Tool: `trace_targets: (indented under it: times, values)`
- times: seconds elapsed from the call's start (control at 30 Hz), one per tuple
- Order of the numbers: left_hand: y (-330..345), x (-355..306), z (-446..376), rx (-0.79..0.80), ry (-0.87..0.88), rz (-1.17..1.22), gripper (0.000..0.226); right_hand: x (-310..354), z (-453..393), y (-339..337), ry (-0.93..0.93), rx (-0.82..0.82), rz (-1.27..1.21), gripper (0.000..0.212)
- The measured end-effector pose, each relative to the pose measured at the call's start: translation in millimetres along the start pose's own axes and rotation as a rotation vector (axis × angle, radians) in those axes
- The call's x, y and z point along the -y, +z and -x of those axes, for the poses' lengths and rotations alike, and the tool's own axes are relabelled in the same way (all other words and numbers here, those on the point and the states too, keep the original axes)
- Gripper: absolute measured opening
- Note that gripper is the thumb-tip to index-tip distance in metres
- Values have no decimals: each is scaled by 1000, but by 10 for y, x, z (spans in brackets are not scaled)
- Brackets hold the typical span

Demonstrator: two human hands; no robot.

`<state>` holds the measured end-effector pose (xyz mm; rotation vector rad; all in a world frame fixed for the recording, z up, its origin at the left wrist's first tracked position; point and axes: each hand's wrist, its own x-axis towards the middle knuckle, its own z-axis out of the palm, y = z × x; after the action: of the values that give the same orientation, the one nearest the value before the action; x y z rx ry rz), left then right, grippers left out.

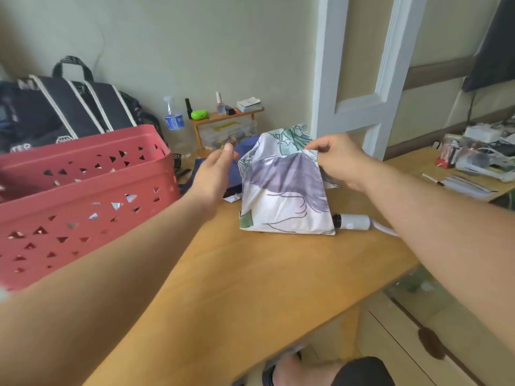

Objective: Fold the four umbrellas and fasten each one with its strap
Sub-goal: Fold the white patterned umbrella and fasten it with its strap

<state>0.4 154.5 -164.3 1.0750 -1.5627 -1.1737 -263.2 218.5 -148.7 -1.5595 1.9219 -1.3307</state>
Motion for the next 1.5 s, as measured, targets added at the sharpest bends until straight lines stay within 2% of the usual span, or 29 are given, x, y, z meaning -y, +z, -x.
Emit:
trace_targets:
  times: [0.07,0.17,0.23,0.33,0.53,0.8,0.9,0.97,1.07,1.13,1.23,1.37,1.43,1.47,1.5]
  values:
    - [11,160,241,-12,50,-112,37,-59,-114,39,63,-15,-8,35]
    - [70,402,484,97,35,-218,27,-147,-59,75,147,-52,-22,24]
    - [112,476,526,127,1,-202,37,-183,22,83,187,-136,-76,9]
    - [185,411,521,91,47,-215,52,-152,204,39,226,-244,-192,3]
    - [239,142,470,-13,130,-141,20,-35,736,-108,261,-122,-294,15]
    - [83,388,996,-57,89,-89,18,15,1713,-9,291,-2,-504,26]
    - [3,576,1337,-45,48,-100,14,-28,2182,163,173,71,-447,42]
    - [-80,649,1568,54,-23,-58,12,-54,2412,307,122,88,-395,56]
    - [-184,694,1850,147,-76,-114,22,-109,2593,512,83,4,-278,50]
    - [-198,711,1955,110,-101,-138,28,-148,2681,590,77,-18,-266,47]
    - [-194,743,1984,-13,-89,-178,25,-205,2763,634,39,-59,-200,41]
    - [-163,818,2013,-74,37,-414,23,-319,2854,620,107,-193,-142,29]
    - [-147,842,2054,-83,137,-463,11,-351,2923,612,50,-182,-37,33]
    - [-153,853,2070,-86,193,-442,12,-359,2962,612,3,-166,32,36]
    - [-156,867,2089,-66,239,-427,29,-355,2997,612,-45,-165,94,39]
